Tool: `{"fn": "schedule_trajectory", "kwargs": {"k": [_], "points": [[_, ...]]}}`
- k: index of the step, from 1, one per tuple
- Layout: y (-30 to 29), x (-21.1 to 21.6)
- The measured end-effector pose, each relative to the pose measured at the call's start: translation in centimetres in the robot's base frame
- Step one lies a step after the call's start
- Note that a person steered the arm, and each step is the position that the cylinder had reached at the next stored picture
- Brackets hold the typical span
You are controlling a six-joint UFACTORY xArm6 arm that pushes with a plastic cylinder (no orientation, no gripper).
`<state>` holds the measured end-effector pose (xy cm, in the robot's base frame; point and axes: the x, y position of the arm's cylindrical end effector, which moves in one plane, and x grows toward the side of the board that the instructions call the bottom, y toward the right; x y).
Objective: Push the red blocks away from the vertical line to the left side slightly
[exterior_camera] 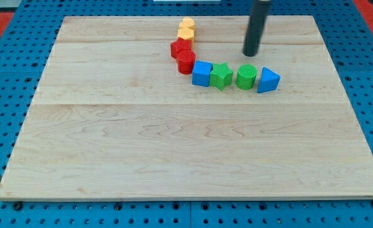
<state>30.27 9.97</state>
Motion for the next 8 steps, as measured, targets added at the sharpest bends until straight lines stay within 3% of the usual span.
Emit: {"fn": "schedule_trajectory", "kwargs": {"k": [2, 3, 6, 8], "points": [[-8.9, 0.7], [-10.5, 1.4], [-6.9, 6.1], [-9.3, 5.8]]}}
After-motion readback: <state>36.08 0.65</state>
